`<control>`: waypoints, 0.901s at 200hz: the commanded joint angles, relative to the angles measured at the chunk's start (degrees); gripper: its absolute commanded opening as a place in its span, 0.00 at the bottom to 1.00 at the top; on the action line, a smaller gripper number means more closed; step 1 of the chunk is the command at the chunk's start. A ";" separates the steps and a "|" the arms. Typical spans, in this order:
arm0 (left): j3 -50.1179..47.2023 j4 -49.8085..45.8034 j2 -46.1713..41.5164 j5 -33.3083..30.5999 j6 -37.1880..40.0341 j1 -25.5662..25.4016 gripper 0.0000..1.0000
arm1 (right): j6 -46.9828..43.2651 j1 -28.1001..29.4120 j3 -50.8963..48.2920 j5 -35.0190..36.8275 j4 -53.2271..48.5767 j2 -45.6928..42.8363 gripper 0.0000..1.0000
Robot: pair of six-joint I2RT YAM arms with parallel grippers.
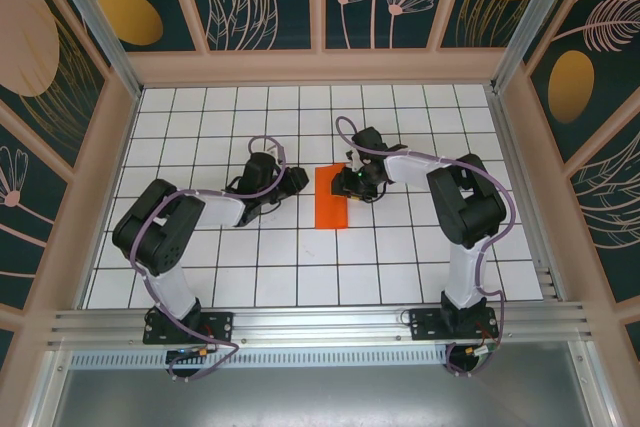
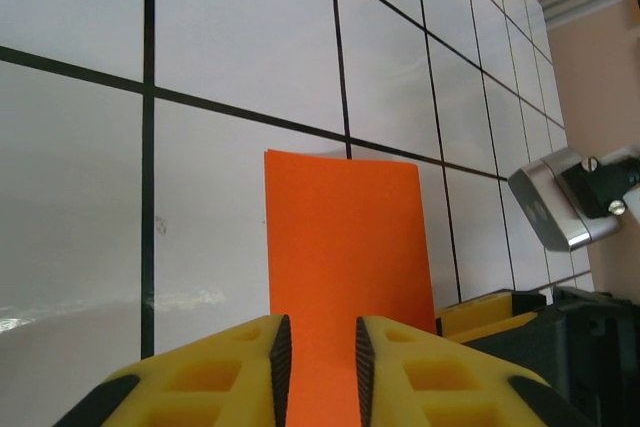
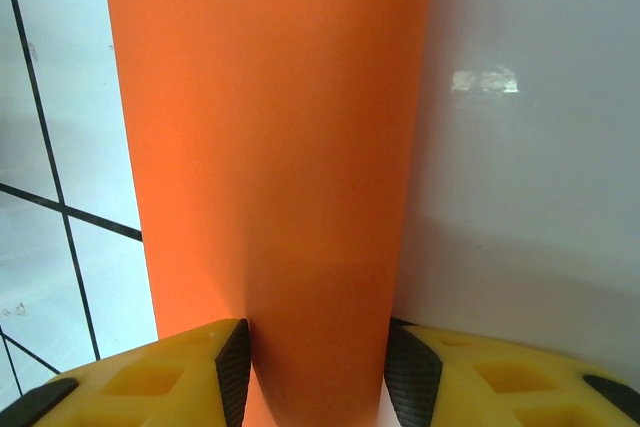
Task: Fold a paper plane with a square sheet of paper (pick it up from the middle)
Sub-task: First fold in half a square sheet of paper at the center of the table, then hold the square sheet of paper at the center of the table.
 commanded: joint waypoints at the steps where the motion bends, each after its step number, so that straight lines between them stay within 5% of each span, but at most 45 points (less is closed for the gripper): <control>1: 1.77 2.54 1.61 3.61 -0.46 0.10 0.23 | -2.21 0.91 -4.93 11.03 -1.92 12.19 0.49; 180: 6.40 3.68 9.75 14.04 -1.61 -0.42 0.02 | -1.77 1.61 -5.55 11.63 -1.39 14.71 0.49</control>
